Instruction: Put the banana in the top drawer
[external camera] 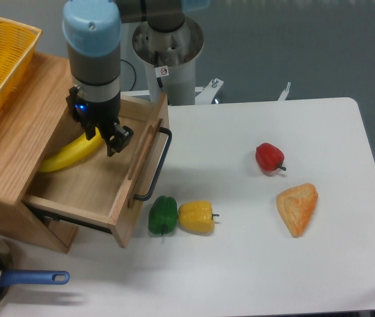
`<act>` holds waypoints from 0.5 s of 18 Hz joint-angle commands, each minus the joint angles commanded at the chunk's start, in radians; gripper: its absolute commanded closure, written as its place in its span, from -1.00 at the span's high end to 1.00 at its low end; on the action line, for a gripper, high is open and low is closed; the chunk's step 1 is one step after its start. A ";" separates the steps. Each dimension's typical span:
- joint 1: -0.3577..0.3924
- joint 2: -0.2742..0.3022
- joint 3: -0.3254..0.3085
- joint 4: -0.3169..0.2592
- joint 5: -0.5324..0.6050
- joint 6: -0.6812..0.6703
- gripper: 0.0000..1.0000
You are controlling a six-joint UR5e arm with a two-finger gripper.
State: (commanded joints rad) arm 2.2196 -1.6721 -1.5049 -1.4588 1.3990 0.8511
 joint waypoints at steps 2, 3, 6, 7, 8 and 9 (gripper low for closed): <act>0.021 0.012 0.000 -0.009 -0.003 0.048 0.22; 0.029 0.018 0.000 -0.011 -0.005 0.065 0.22; 0.058 0.037 0.000 -0.028 -0.006 0.126 0.22; 0.074 0.047 0.000 -0.035 -0.009 0.158 0.22; 0.080 0.055 0.000 -0.041 -0.009 0.192 0.22; 0.086 0.057 0.000 -0.043 -0.009 0.219 0.22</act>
State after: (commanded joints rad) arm 2.3055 -1.6153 -1.5048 -1.5018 1.3898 1.0704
